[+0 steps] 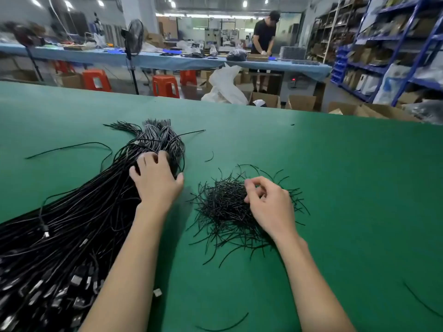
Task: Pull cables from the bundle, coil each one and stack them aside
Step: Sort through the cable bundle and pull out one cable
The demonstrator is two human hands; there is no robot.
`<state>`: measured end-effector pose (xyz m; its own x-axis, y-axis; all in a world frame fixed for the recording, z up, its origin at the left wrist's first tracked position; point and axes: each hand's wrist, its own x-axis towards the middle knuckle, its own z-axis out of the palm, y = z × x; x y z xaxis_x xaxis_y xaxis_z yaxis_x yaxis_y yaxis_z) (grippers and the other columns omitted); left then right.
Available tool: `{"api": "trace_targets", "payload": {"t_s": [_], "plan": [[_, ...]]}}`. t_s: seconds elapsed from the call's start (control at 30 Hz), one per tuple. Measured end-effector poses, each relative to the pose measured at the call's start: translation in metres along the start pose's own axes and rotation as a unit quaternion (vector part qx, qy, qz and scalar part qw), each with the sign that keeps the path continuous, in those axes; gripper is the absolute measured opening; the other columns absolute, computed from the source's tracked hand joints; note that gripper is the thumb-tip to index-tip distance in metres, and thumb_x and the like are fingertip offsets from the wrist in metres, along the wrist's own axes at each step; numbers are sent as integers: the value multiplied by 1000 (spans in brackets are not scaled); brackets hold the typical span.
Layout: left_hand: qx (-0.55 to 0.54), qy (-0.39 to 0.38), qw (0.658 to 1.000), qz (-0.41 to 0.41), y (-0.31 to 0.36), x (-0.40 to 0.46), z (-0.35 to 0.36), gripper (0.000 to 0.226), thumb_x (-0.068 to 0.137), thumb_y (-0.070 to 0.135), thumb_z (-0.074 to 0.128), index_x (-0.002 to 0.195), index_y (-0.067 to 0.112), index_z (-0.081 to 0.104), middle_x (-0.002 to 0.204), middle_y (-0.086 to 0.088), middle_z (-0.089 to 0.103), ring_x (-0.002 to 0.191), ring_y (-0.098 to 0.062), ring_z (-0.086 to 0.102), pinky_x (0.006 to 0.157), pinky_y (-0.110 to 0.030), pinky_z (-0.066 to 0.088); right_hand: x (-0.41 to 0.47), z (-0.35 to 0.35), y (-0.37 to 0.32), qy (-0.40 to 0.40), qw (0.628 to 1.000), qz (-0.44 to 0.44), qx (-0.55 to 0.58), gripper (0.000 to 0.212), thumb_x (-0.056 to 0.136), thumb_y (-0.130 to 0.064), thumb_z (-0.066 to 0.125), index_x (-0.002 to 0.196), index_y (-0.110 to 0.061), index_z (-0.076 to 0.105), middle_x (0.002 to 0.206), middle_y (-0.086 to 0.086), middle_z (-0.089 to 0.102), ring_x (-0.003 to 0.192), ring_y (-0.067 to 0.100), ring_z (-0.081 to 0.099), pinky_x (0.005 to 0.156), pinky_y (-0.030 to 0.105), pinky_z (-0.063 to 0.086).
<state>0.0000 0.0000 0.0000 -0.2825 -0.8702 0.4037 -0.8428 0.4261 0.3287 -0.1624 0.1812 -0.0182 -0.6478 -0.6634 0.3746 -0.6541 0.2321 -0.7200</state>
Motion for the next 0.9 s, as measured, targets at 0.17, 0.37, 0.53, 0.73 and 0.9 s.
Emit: {"api": "trace_targets", "payload": {"t_s": [0.17, 0.37, 0.53, 0.73, 0.9], "plan": [[73, -85, 986, -120, -18, 1, 1, 84, 87, 51, 68, 153, 19, 26, 164, -19, 12, 154, -38, -4, 121, -60, 4, 1, -3, -1, -19, 999, 8, 31, 23, 98, -54, 50, 90, -38, 65, 71, -26, 70, 43, 0, 50, 55, 24, 41], [91, -103, 978, -155, -25, 4, 2, 78, 83, 44, 70, 149, 26, 33, 165, -22, -3, 152, -41, -8, 121, -56, 4, -2, 9, -14, -43, 999, -1, 30, 22, 96, -51, 55, 84, -36, 66, 71, -27, 69, 46, 1, 52, 58, 25, 45], [126, -131, 969, -167, -27, 6, -2, 74, 82, 40, 67, 147, 28, 33, 164, -24, 5, 150, -45, 5, 120, -58, 7, -3, 14, -16, -73, 996, -7, 53, 24, 95, -52, 57, 85, -33, 69, 72, -24, 71, 51, 0, 56, 62, 28, 48], [112, -153, 961, -200, -42, 12, -8, 80, 77, 35, 66, 147, 26, 29, 162, -29, 7, 151, -47, -6, 118, -65, 1, -6, 12, -20, -91, 994, -17, 65, 24, 96, -49, 57, 84, -33, 70, 72, -24, 71, 46, -2, 52, 56, 23, 41], [201, -165, 949, -176, -44, 11, -6, 102, 72, 77, 63, 151, 29, 21, 155, -30, 24, 143, -49, 21, 111, -62, 22, -6, 9, -23, -111, 990, -16, 84, 23, 96, -50, 57, 85, -36, 71, 74, -23, 72, 47, -2, 48, 56, 21, 40]]}}
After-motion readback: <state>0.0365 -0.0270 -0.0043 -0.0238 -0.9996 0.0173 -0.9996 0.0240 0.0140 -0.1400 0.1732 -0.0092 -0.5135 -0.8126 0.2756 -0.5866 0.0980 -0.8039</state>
